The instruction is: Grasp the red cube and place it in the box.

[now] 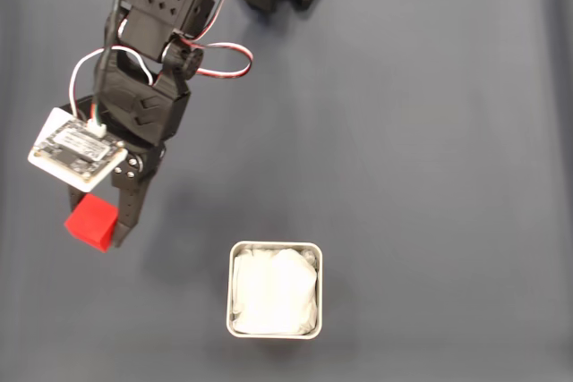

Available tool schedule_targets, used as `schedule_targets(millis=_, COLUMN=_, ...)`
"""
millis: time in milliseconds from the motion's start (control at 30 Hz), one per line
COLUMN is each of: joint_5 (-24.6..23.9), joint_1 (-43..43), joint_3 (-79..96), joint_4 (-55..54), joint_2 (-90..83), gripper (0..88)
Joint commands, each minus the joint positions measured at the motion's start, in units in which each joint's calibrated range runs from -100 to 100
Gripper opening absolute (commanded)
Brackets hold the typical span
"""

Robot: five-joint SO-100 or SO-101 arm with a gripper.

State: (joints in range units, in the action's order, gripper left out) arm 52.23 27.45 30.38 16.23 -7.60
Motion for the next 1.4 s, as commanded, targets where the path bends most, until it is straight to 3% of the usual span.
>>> schedule_targets(millis=0, joint_5=0.54, joint_1=-1.60, joint_3=-0.27, joint_4=0.66, joint_2=-4.53, gripper=6.2)
schedule_targets(millis=1367, joint_5=1.56, joint_1=-14.95, joint_3=0.00, joint_4=3.20, joint_2=-11.21, gripper=6.6)
